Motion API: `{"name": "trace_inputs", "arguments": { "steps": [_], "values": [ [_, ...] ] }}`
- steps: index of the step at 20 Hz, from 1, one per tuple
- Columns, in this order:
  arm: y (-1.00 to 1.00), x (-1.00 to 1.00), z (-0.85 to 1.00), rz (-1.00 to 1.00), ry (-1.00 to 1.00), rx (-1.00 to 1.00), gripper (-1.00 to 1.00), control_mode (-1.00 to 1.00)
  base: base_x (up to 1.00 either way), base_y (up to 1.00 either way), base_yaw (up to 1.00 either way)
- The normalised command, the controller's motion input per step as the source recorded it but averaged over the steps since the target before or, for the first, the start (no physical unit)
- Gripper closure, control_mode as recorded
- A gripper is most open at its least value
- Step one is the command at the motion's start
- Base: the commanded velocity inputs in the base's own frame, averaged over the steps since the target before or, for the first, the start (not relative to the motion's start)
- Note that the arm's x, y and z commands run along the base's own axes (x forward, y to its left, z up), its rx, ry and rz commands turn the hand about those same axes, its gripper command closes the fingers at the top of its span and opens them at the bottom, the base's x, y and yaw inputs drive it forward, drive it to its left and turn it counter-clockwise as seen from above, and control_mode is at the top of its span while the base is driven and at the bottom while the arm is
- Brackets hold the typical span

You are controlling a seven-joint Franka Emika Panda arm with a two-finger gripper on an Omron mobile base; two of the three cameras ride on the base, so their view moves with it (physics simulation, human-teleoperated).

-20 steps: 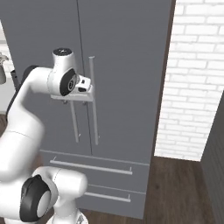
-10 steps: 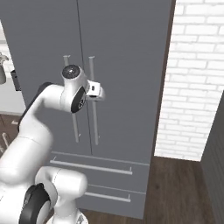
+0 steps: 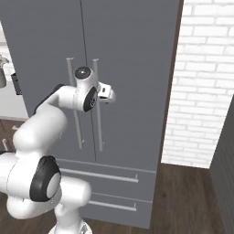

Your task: Take the strawberry from the fridge and place it on top of the pancake, located on the dining counter.

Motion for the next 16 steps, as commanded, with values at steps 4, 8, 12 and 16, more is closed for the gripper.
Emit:
{"name": "trace_inputs", "arguments": {
  "steps": [4,8,12,16],
  "values": [
    [-0.16,0.31,-0.03,0.04,-0.02,0.04,-1.0,-1.0,0.0,0.0,0.0],
    [0.0,0.15,-0.23,0.03,-0.19,0.0,-1.0,-1.0,0.0,0.0,0.0],
    [0.01,0.0,-0.13,0.0,-0.36,0.0,-1.0,-1.0,0.0,0.0,0.0],
    [0.0,0.06,0.0,0.0,-0.22,0.0,-1.0,-1.0,0.0,0.0,0.0]
  ]
}}
